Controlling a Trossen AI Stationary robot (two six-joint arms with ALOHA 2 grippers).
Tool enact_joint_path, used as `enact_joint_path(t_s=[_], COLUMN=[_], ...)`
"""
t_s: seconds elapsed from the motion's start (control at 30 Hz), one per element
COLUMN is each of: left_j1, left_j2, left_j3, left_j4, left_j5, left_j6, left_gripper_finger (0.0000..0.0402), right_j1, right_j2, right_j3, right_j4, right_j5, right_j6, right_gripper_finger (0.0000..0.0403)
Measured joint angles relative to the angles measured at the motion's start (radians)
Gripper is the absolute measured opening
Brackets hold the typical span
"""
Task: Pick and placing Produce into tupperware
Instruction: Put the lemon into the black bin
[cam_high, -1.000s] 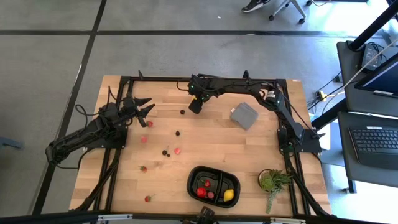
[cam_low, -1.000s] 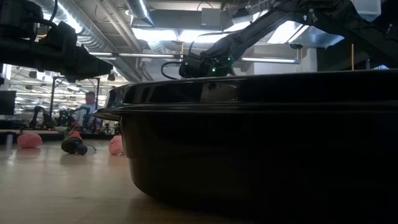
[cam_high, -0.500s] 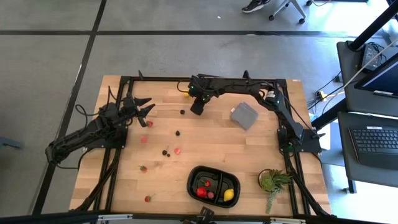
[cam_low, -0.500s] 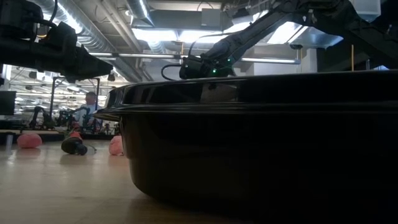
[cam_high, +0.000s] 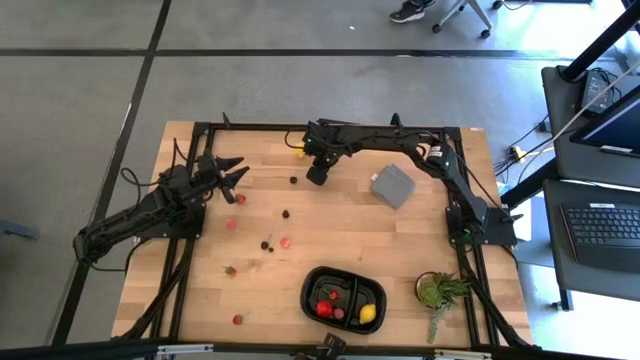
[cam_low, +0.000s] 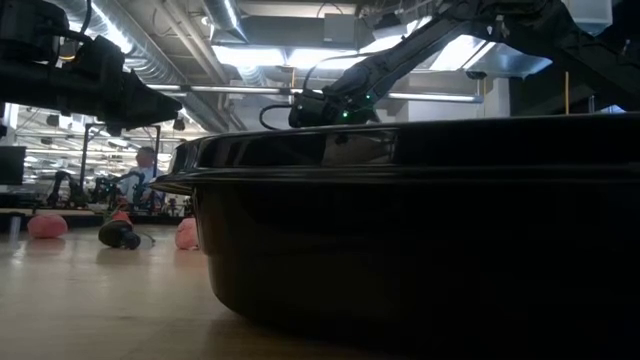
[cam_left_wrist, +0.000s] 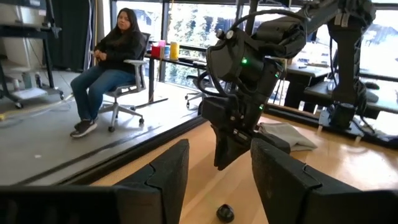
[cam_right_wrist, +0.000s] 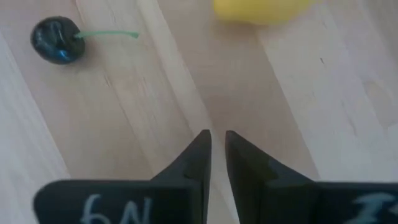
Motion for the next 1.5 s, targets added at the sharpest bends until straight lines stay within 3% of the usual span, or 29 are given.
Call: enact_joint_path(t_s=[0.3,0.53,0.67,0.83,0.93,1.07,1.27,1.5], left_j1=[0.000,0.000,0.000,0.000,0.000,0.000,0.000,0.001], left_j2=[0.000,0.000,0.000,0.000,0.000,0.011,0.054,0.136], left_j3=[0.000,0.000,0.000,0.000,0.000,0.000,0.001,0.034], left_j4=[0.004,0.101,0.147,0.190,0.190,0.193,0.266,0.280], left_j5=[0.000,0.001,0.095,0.208,0.226,0.222,0.232,0.203], left_j6=[-0.008,-0.008,0.033,0.025,0.027,0.059,0.058,-0.034], left_gripper_finger=[0.0165,0.0165,0.0165,0.0173,0.0195,0.0250,0.0327,0.0345], right_j1=[0.001,0.025,0.020,-0.003,-0.034,-0.086,-0.110,-0.105], right_j2=[-0.019,-0.267,-0.488,-0.781,-0.923,-1.062,-1.145,-1.130], right_j3=[0.077,0.074,-0.101,-0.487,-0.699,-0.876,-1.021,-1.049], right_j4=[-0.151,-0.139,0.013,0.324,0.532,0.743,0.909,0.930], right_j5=[-0.127,-0.140,-0.128,-0.128,-0.128,-0.124,-0.124,-0.127], right_j6=[0.033,-0.009,-0.031,-0.030,-0.030,-0.054,-0.047,0.012], right_gripper_finger=[0.0083,0.0087,0.0087,0.0087,0.0087,0.0087,0.0087,0.0087])
